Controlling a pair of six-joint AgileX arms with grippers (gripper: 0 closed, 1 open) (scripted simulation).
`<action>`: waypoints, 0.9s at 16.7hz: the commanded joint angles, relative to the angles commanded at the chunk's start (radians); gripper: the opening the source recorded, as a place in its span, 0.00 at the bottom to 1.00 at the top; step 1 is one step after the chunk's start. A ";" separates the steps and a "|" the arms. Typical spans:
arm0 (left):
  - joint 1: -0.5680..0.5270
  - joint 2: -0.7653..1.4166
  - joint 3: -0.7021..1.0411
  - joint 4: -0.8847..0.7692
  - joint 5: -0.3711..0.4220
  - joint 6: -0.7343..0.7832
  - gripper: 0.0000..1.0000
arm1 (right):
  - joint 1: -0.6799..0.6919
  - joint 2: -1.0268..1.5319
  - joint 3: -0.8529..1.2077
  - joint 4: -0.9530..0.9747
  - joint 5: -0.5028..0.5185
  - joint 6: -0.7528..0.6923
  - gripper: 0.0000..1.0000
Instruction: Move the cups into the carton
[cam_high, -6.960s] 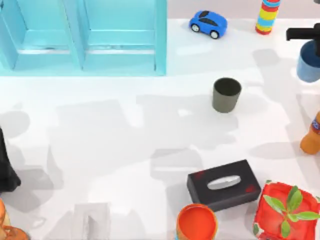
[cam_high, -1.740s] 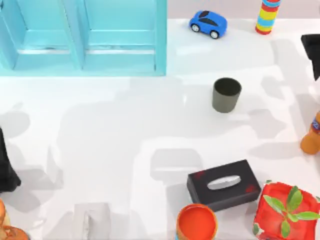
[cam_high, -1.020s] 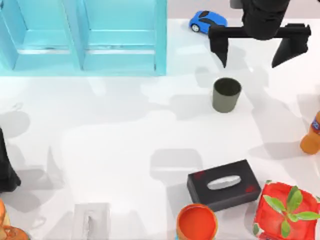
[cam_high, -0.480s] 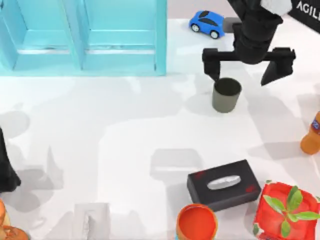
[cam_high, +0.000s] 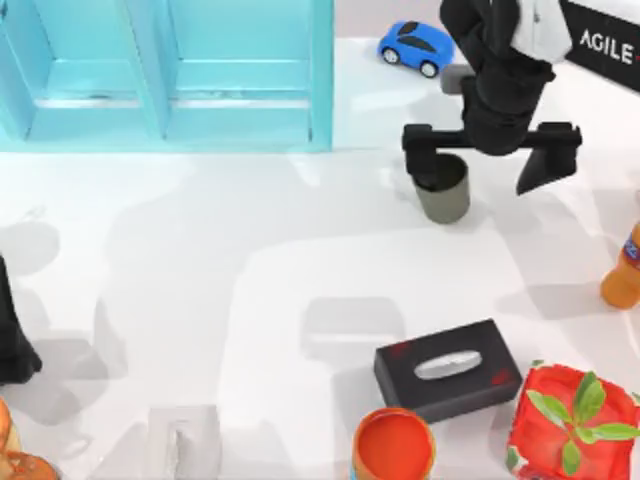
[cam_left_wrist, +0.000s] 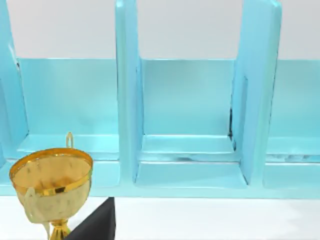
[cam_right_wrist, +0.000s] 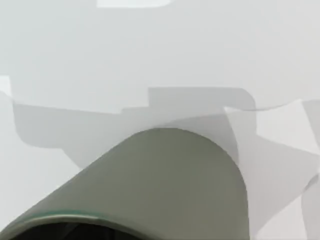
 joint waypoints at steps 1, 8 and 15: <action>0.000 0.000 0.000 0.000 0.000 0.000 1.00 | 0.000 0.000 0.000 0.000 0.000 0.000 0.92; 0.000 0.000 0.000 0.000 0.000 0.000 1.00 | 0.000 0.000 0.000 0.000 0.000 0.000 0.40; 0.000 0.000 0.000 0.000 0.000 0.000 1.00 | 0.000 0.000 0.000 0.000 0.000 0.000 0.00</action>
